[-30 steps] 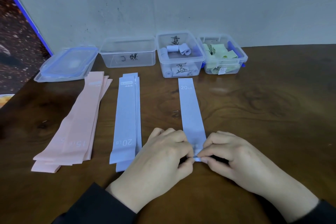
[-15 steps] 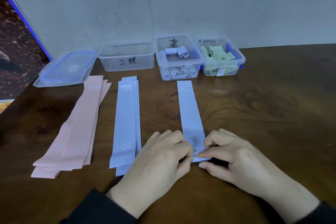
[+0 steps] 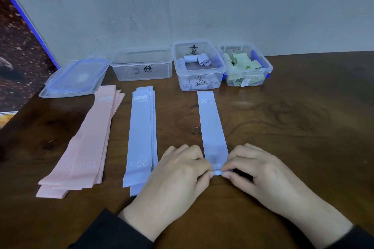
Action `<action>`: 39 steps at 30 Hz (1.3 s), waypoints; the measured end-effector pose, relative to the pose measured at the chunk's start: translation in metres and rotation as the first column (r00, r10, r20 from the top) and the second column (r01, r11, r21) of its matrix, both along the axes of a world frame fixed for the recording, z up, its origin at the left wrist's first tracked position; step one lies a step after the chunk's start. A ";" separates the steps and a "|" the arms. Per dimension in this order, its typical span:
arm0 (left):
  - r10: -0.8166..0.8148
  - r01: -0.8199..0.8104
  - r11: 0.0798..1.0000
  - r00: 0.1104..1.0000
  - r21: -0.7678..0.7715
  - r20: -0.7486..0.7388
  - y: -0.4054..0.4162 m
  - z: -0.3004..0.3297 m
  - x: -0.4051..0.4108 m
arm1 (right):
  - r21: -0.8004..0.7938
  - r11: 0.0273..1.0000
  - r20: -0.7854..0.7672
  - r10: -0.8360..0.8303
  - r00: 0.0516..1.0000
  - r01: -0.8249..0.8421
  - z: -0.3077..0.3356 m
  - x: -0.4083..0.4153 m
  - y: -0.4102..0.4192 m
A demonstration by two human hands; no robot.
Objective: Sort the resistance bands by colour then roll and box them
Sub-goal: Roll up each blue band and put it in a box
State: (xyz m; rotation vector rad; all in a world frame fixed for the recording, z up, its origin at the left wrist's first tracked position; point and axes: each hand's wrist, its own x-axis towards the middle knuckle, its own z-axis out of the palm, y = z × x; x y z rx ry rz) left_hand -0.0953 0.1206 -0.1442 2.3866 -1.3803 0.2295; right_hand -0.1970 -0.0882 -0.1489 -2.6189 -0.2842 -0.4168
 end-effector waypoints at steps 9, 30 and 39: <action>0.014 -0.013 1.000 1.000 0.024 -0.015 -0.001 0.002 -0.002 | -0.027 0.999 0.000 -0.023 1.000 0.023 -0.002 0.002 -0.001; 0.058 -0.057 0.998 0.998 -0.011 0.009 -0.001 -0.001 -0.001 | -0.001 0.997 -0.031 -0.071 0.997 0.071 -0.002 0.002 -0.003; 0.044 -0.044 0.999 0.999 -0.028 0.011 -0.002 -0.001 -0.002 | -0.048 0.997 0.005 -0.053 0.999 0.053 -0.002 0.002 0.001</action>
